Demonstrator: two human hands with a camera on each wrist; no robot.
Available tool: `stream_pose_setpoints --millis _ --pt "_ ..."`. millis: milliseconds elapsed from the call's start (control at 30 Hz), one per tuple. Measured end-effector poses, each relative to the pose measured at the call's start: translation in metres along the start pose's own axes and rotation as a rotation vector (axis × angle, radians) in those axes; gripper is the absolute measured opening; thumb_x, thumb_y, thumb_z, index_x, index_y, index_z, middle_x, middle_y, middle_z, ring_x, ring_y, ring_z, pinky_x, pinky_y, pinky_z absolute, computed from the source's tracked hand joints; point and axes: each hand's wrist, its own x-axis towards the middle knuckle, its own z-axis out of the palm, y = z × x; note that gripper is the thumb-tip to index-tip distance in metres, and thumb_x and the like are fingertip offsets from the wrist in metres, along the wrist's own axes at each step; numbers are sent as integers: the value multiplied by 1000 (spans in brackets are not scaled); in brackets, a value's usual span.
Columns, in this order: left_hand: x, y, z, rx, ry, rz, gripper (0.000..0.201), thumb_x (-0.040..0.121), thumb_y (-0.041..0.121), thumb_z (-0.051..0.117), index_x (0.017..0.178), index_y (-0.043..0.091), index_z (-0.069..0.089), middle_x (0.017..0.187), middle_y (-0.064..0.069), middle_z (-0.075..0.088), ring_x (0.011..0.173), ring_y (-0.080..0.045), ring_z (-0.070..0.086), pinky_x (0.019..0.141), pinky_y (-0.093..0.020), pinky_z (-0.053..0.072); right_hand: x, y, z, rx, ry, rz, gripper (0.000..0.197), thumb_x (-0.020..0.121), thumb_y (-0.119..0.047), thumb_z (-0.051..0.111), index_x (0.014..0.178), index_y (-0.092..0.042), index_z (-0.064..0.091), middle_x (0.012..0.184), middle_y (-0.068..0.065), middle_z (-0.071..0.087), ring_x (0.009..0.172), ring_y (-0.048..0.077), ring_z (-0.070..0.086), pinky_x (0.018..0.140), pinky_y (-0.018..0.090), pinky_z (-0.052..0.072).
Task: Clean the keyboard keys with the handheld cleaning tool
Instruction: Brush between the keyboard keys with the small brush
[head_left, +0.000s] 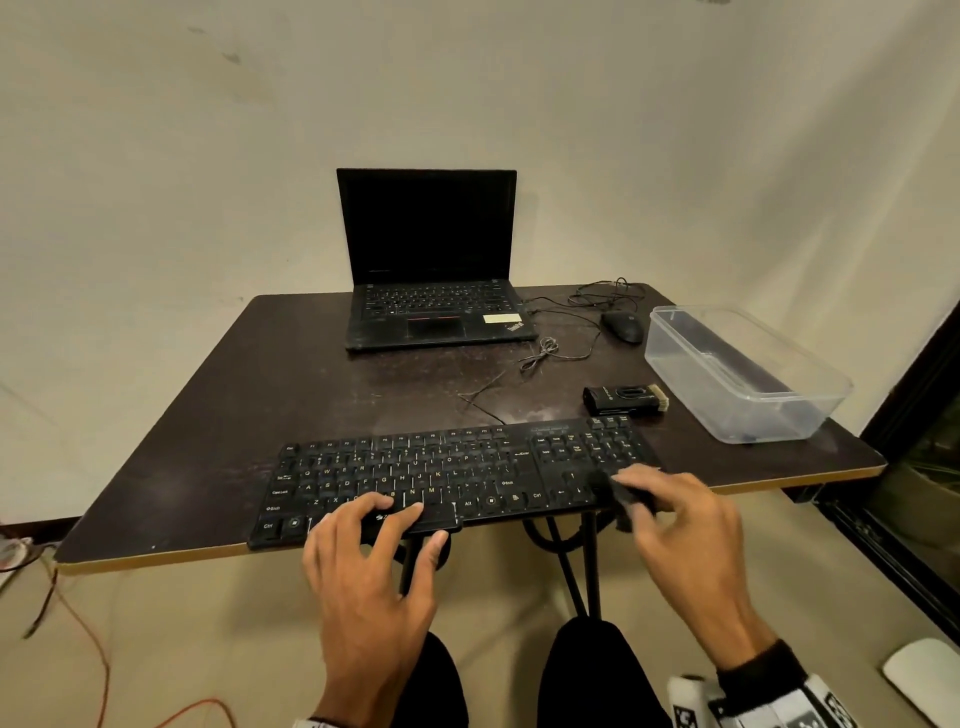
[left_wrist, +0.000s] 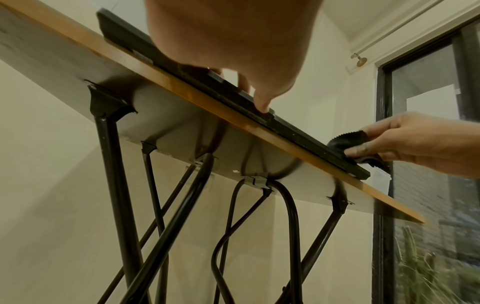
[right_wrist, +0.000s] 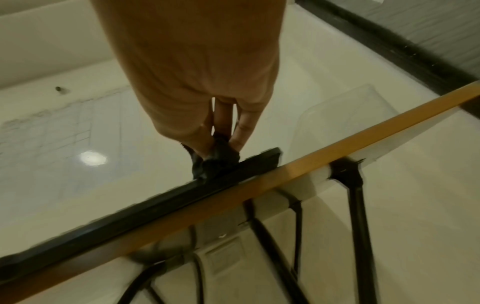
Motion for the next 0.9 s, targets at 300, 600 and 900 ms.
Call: stream_pose_setpoints --millis 300,600,900 --pt "-1 1 0 -1 -4 0 41 90 51 62 112 20 79 124 -2 60 122 -26 51 113 -57 34 -4 -18 7 -1 -113 -96 48 69 13 83 100 -23 85 104 -24 74 92 10 72 87 23 58" --pt "-3 -2 1 10 -32 -5 42 92 53 60 114 21 78 128 -1 58 123 -31 52 114 -54 32 70 8 -8 -150 -142 170 26 91 -12 79 115 -23 82 109 2 82 104 22 76 101 40 58" --pt "-2 0 0 5 -27 -13 40 91 51 62 112 21 79 127 -2 59 123 -31 52 113 -53 32 95 1 18 -163 -163 211 27 92 -11 77 116 -23 82 116 6 80 115 27 72 108 40 54"
